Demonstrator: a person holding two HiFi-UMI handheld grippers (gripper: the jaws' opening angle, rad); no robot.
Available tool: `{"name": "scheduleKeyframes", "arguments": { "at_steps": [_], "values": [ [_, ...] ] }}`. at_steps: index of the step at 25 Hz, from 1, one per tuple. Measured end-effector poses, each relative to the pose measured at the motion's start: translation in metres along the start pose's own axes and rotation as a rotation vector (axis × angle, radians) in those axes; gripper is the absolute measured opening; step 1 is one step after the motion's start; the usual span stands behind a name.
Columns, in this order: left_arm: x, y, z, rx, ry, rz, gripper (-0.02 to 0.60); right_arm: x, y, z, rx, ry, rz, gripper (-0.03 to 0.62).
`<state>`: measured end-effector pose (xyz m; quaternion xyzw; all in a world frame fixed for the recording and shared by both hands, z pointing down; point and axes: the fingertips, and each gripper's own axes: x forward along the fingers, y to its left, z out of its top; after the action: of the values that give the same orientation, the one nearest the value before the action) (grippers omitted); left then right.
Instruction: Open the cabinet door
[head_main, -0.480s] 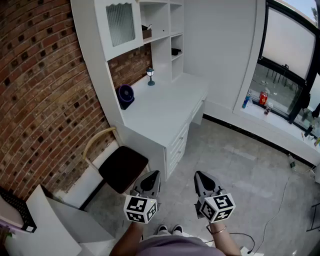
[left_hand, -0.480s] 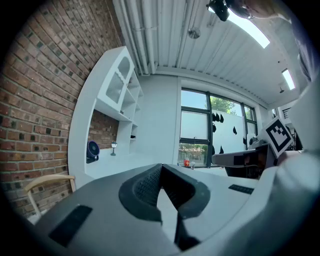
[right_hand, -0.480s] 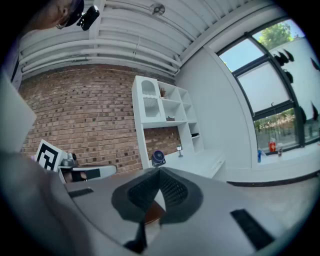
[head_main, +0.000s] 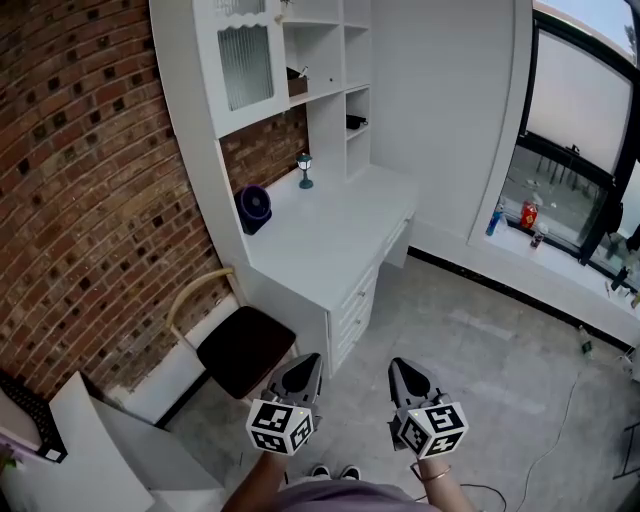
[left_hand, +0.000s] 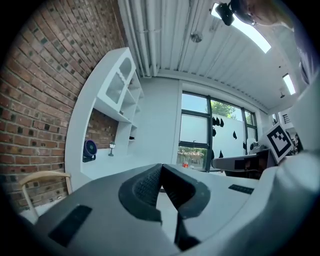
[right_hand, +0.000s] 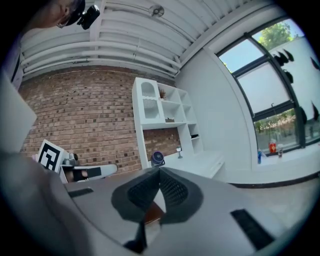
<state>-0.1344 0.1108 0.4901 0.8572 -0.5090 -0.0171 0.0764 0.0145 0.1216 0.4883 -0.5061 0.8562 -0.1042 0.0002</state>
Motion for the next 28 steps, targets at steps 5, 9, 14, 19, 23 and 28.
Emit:
{"name": "scheduleKeyframes", "arguments": {
  "at_steps": [5,9,14,19,23,28],
  "values": [
    [0.004,-0.006,0.002,0.019,-0.008,0.029,0.0,-0.005,-0.014,0.008,0.006,-0.037,-0.009,0.007],
    [0.004,-0.009,0.004,0.031,-0.01,0.054,0.055,-0.007,-0.019,0.006,0.012,-0.029,0.005,0.088],
    [0.006,-0.009,0.007,0.05,0.003,0.07,0.078,-0.005,-0.024,0.006,0.05,-0.029,0.02,0.118],
    [0.017,-0.002,0.007,0.068,0.003,0.077,0.087,0.009,-0.029,0.006,0.069,-0.029,0.034,0.132],
    [0.038,0.013,0.006,0.07,0.009,0.071,0.111,0.033,-0.032,0.008,0.063,-0.025,0.051,0.148],
    [0.077,0.05,0.01,0.068,0.008,0.084,0.144,0.082,-0.044,0.012,0.064,-0.024,0.06,0.164]
  ]
}}
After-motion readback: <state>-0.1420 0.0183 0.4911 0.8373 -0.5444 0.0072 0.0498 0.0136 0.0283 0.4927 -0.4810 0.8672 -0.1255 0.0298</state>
